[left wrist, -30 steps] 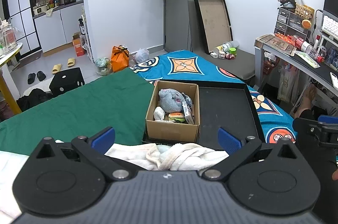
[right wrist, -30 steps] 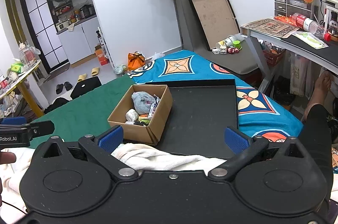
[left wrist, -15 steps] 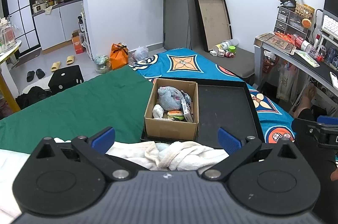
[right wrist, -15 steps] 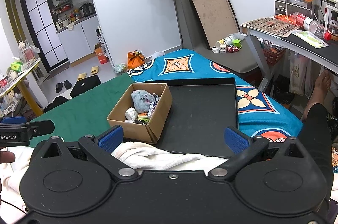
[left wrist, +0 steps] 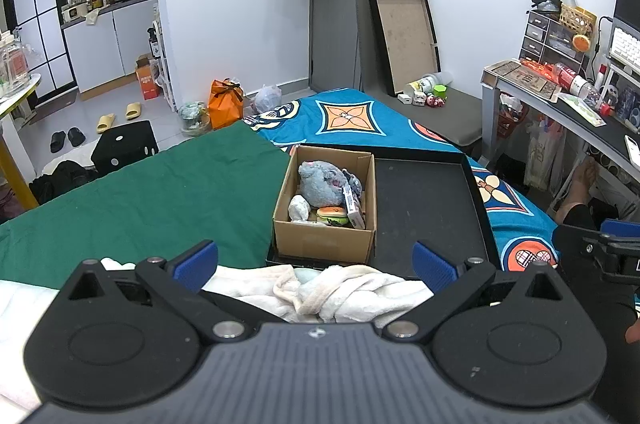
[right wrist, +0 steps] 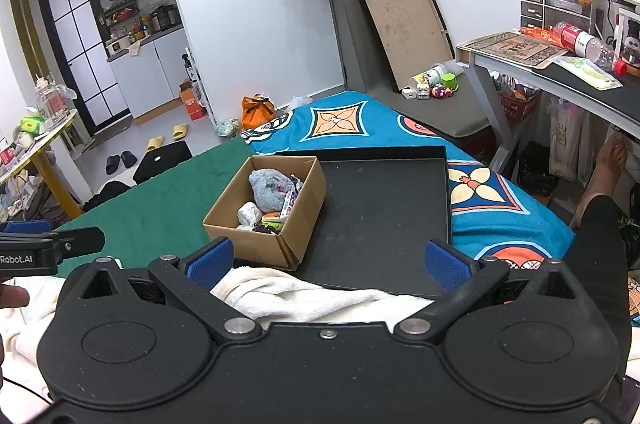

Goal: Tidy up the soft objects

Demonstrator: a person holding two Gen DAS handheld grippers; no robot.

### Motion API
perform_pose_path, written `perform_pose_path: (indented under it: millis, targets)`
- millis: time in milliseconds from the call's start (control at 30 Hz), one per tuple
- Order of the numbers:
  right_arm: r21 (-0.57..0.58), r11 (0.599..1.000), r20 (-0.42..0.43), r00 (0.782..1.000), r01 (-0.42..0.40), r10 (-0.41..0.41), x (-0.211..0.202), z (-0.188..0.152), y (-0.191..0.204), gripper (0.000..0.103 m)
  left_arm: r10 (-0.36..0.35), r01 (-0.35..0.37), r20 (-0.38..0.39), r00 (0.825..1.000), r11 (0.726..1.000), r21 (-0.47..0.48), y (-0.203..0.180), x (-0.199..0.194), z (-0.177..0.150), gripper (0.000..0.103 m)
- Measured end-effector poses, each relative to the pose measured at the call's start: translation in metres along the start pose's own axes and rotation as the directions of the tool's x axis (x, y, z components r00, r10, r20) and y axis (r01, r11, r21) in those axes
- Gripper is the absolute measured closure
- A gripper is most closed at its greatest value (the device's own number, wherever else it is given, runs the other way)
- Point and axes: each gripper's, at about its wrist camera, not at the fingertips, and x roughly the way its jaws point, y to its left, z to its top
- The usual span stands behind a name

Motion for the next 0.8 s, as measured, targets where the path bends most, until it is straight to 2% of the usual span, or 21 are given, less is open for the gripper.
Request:
perform_pose_path:
  millis: [800]
  targets:
    - [-0.002,1.000,-0.016,1.000,0.007,-0.007,0.0041,0.0002,-0.0020,0.000,-0.003,0.003,-0.015,1.000,1.000,0.008,-0.0014,0.0048,-0.0011,0.001]
